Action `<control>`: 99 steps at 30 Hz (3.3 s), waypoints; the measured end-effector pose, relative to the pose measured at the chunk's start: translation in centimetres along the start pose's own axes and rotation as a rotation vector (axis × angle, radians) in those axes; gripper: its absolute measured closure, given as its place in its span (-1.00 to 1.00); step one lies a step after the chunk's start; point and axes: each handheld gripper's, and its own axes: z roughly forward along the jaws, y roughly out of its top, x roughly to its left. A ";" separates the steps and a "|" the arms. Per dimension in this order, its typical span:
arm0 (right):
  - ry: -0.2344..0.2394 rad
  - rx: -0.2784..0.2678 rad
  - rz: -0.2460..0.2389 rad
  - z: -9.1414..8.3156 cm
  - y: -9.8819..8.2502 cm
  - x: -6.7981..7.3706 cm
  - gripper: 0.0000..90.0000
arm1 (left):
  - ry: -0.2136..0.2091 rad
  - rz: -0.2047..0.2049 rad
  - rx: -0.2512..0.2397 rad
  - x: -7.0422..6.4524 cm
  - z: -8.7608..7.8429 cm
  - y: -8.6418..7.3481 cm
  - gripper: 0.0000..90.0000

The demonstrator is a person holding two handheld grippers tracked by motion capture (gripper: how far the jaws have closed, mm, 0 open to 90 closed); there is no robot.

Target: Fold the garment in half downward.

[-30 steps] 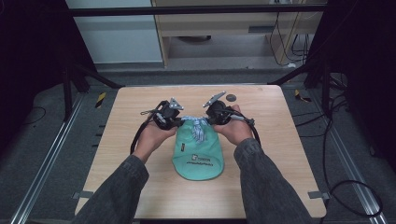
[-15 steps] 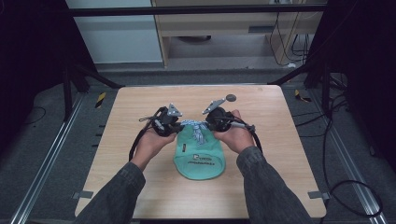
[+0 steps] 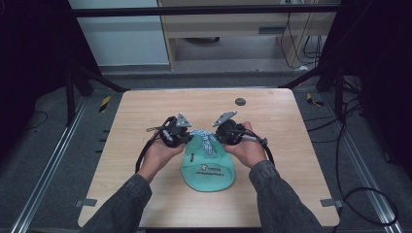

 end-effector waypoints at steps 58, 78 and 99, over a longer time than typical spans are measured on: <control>0.097 -0.020 -0.005 -1.5 -6.3 5.3 0.82 | -0.095 0.003 -0.030 -4.5 -0.8 -5.4 0.87; 0.102 -0.018 0.011 -2.0 -7.7 6.0 0.81 | -0.108 0.008 -0.030 -5.8 -0.9 -5.9 0.82; 0.109 -0.019 -0.012 -2.6 -7.8 7.4 0.74 | -0.120 -0.006 -0.024 -6.4 -1.3 -7.5 0.74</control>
